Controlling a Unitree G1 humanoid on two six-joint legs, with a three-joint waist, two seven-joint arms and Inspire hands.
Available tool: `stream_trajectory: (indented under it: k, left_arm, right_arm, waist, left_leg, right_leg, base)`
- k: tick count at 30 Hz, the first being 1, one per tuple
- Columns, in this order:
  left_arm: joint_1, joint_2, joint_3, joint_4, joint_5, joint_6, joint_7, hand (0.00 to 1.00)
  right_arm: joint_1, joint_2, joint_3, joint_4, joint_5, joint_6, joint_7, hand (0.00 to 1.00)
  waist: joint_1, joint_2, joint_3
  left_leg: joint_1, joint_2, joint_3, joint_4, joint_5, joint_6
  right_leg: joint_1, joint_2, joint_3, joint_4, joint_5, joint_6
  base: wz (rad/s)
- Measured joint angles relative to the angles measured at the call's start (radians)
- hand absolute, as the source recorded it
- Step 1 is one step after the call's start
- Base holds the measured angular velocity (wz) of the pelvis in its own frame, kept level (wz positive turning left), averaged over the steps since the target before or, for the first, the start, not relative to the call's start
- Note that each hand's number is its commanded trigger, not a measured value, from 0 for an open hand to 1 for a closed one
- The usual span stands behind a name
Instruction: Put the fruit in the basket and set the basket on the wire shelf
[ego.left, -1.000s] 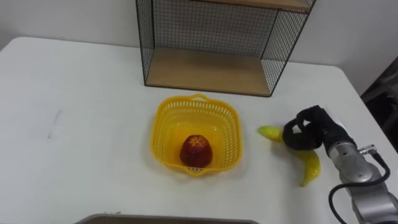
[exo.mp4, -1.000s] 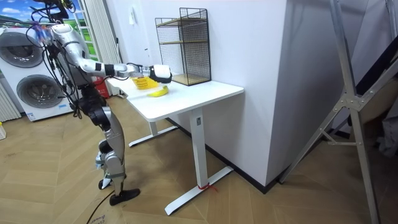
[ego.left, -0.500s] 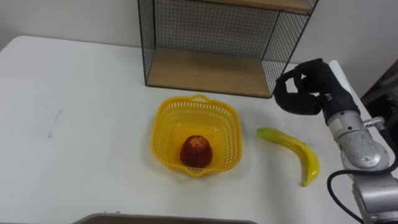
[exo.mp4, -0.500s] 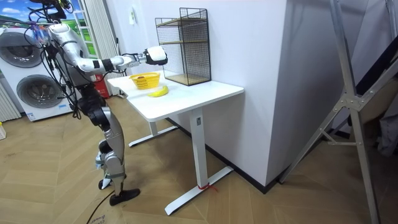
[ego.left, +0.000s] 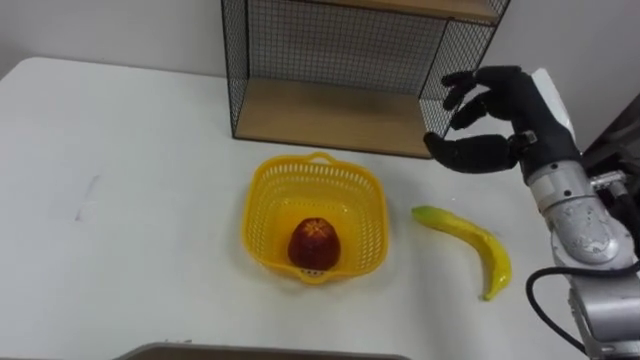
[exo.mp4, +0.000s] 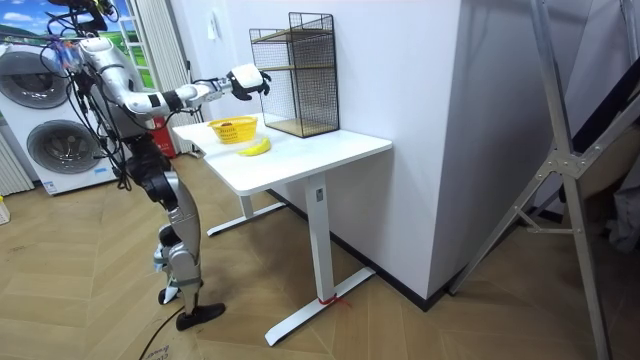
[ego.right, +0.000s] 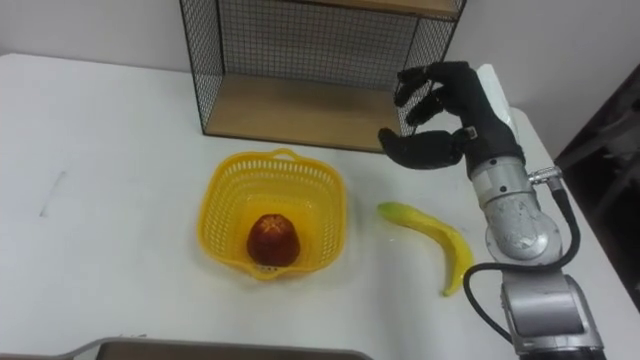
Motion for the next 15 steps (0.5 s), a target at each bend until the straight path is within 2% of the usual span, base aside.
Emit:
stream_trajectory:
  k: [4, 15]
  left_arm:
    - [0.002, 0.000, 0.002, 0.001, -0.002, 0.001, 0.002, 0.00]
    - [0.000, 0.000, 0.000, 0.019, -0.016, 0.001, 0.015, 0.00]
  right_arm:
    - [0.034, 0.000, 0.000, 0.004, -0.023, 0.006, 0.010, 0.00]
    - [0.035, 0.000, -0.001, 0.039, -0.051, 0.014, 0.023, 0.00]
  waist:
    - [-0.008, 0.000, 0.0009]
    - [-0.042, 0.002, 0.0022]
  left_leg:
    - [0.000, -0.001, 0.000, 0.000, 0.000, 0.000]
    - [-0.002, -0.001, 0.001, -0.002, 0.000, 0.000]
  right_leg:
    - [0.000, -0.002, 0.004, 0.000, 0.000, 0.000]
    - [0.000, -0.001, 0.003, 0.002, 0.000, 0.000]
  base:
    - [0.00]
    - [0.00]
